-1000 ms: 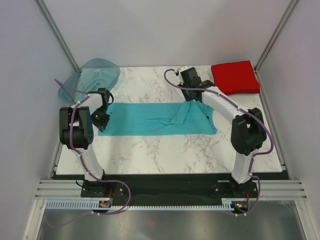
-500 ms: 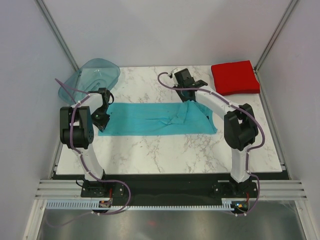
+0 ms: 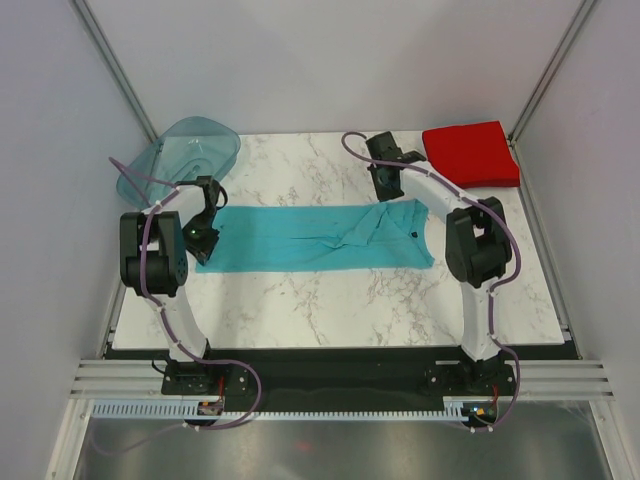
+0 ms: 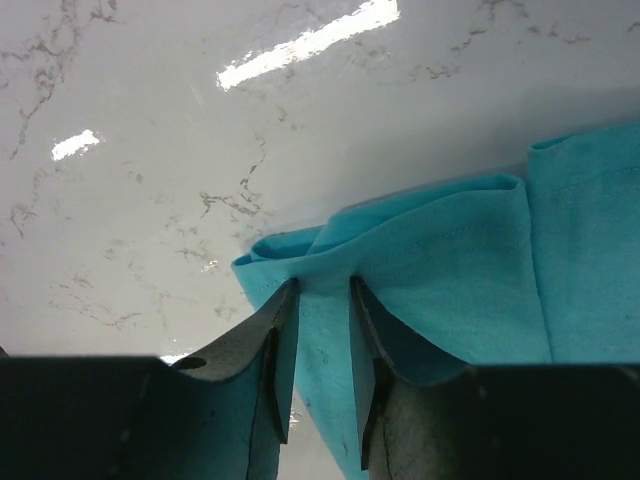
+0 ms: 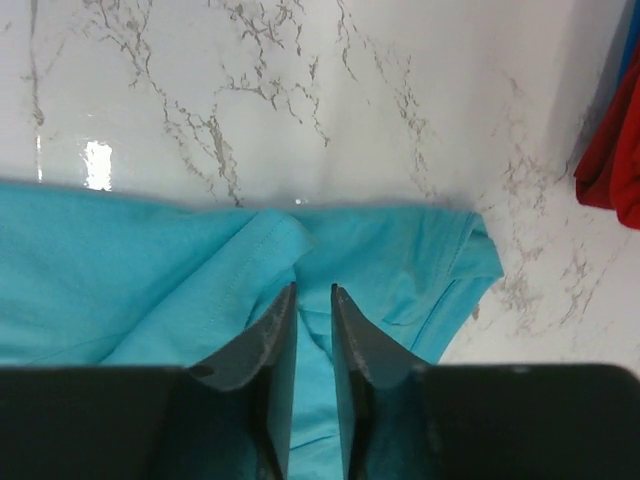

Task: Fold and stack the t-shirts
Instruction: Fold the tshirt

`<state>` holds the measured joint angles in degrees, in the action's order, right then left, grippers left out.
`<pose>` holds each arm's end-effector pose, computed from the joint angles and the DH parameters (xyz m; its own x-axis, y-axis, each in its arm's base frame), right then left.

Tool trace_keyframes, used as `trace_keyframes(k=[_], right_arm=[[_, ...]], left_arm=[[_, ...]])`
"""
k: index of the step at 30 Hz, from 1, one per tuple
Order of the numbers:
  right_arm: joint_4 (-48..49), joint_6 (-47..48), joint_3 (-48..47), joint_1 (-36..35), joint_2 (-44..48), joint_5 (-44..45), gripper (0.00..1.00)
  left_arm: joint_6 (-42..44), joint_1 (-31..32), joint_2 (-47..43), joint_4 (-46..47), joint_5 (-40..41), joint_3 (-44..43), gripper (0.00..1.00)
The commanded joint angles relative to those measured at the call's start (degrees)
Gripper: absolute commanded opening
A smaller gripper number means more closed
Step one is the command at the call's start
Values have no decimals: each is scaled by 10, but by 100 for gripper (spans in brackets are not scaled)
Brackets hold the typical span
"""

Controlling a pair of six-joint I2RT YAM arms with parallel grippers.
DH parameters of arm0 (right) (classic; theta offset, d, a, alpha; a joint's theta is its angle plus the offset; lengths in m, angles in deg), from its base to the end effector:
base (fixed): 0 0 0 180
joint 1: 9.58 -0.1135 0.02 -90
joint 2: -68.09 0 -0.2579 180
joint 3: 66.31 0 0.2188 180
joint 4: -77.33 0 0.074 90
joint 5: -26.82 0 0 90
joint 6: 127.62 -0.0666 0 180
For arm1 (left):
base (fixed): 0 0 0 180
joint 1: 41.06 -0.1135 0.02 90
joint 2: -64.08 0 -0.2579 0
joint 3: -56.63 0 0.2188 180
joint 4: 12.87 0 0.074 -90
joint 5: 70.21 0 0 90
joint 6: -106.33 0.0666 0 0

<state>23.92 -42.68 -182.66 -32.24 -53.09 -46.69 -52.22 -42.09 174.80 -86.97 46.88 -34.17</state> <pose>0.4171 0.1537 0.1985 -0.8020 -0.2432 -0.5456 -0.1614 0.9676 -0.1940 0.3070 0.0359 0.1472 -0.3795 -0.8356 -0.3972 -0.9225 0.3090 0.2314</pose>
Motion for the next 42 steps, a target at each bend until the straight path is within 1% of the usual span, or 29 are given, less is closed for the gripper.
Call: trace_keyframes(k=[1,3,4,6,7,8,9,10,11,13,16,17,21,22,26,28,32,34,38,42], right_arm=[[-40,-89,-35,0,42,20,30],[-59,-128,-24,9,69,19,34],[-74,-167,-13,20,81,10,35],[-75,-212,55,35,124,-23,34],[-68,-241,115,47,140,-35,31],[-60,-250,145,52,156,-40,29],[-40,-257,173,55,185,-50,28],[-29,-262,219,60,197,-56,27],[-18,-269,240,62,208,-65,27],[3,-275,281,67,227,-84,27],[17,-275,319,73,229,-85,26],[17,-275,327,75,229,-81,26],[25,-270,366,84,232,-64,25],[26,-269,385,84,237,-44,25],[47,-274,440,95,259,1,24],[56,-275,475,102,267,8,24],[58,-278,518,111,304,35,23],[58,-280,532,112,320,41,23],[60,-277,532,112,356,10,23],[38,-277,496,112,381,8,24]], left_arm=[[-22,-6,-14,-24,-2,-9,35],[-21,-5,-34,-26,-4,-15,35],[-19,-5,-44,-26,-3,-17,35],[-18,1,-69,-26,-5,-21,35],[-15,3,-74,-26,-12,-25,35],[-12,3,-78,-25,-18,-28,35],[-10,22,-76,-25,-24,-32,35],[-5,25,-74,-25,-32,-38,35],[-4,34,-67,-22,-34,-39,35],[-3,43,-60,-20,-34,-41,36],[-8,50,-30,-11,-36,-30,36],[-9,50,-30,-11,-35,-26,36],[-9,42,29,-14,-4,-10,38],[-12,31,36,-13,-1,-1,38],[-28,22,47,-14,3,26,38],[-42,24,36,-15,10,40,38],[-48,23,20,-15,9,54,38],[-45,24,12,-14,-5,55,38],[-26,33,-26,-15,-34,53,38],[3,35,-117,-20,-41,33,39]])
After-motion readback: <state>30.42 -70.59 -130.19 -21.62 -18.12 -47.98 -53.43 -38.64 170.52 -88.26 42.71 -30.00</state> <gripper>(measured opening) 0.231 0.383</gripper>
